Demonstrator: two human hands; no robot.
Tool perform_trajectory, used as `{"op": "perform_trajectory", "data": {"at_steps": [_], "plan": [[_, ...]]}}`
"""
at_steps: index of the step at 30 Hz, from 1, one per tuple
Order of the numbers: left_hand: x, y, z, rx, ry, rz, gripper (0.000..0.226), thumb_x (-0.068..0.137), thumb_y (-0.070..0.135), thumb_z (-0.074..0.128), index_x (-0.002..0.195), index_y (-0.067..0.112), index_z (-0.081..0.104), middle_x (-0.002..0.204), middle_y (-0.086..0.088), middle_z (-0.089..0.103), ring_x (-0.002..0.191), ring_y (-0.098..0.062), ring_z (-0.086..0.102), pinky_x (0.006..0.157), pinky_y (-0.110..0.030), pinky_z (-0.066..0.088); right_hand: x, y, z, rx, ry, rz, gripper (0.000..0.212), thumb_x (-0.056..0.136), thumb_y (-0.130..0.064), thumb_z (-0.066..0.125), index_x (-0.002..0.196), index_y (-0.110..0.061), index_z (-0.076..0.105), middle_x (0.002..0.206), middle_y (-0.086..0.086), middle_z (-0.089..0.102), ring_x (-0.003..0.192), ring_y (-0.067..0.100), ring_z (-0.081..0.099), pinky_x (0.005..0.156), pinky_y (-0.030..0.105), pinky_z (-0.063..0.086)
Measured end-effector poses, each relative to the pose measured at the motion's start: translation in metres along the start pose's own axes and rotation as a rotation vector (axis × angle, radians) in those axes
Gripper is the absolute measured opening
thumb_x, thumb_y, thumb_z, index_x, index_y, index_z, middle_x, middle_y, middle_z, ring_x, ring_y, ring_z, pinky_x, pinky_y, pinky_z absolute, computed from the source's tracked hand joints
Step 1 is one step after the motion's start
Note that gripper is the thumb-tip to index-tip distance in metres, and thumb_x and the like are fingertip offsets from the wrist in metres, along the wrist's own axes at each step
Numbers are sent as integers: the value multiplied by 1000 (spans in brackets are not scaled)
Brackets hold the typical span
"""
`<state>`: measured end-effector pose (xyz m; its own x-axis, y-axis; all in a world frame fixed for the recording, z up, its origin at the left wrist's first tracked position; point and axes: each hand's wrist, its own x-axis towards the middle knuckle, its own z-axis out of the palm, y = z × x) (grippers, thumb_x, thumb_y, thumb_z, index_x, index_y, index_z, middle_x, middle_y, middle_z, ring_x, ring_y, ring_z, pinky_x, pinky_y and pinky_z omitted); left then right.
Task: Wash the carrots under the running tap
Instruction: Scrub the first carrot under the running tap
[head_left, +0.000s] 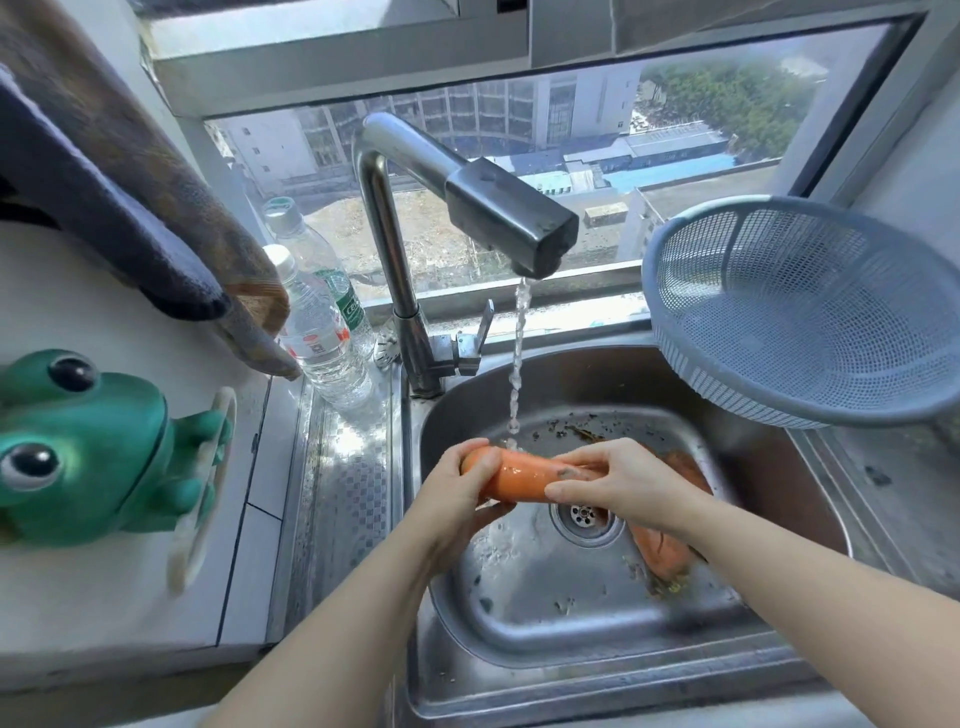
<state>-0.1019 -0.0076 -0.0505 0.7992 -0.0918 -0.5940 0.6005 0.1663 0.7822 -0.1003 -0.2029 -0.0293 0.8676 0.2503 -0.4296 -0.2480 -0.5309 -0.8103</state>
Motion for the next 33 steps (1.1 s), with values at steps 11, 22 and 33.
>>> {"op": "perform_trajectory", "data": {"at_steps": [11, 22, 33], "plan": [[-20, 11, -33, 577, -266, -141, 55, 68, 50, 78, 101, 12, 56, 87, -4, 64, 73, -13, 67, 72, -28, 54, 33, -15, -9, -233, -268, -9, 40, 84, -52, 66, 72, -13, 73, 63, 1, 61, 56, 10, 54, 57, 22, 44], [-29, 15, -32, 661, 35, -8, 30, 87, 35, 64, 107, 14, 58, 80, -4, 61, 59, -17, 59, 53, -24, 49, 48, -10, 46, 947, 32, 463, 16, 89, -14, 66, 104, -10, 62, 88, 8, 63, 79, 18, 60, 69, 24, 49], [-20, 5, -22, 647, 0, -12, 42, 73, 44, 60, 94, 8, 53, 63, 2, 50, 38, -8, 46, 42, -21, 37, 35, -21, 66, 1278, -71, 410, 14, 99, -2, 45, 105, 8, 54, 114, 29, 58, 96, 32, 61, 74, 39, 54]]}}
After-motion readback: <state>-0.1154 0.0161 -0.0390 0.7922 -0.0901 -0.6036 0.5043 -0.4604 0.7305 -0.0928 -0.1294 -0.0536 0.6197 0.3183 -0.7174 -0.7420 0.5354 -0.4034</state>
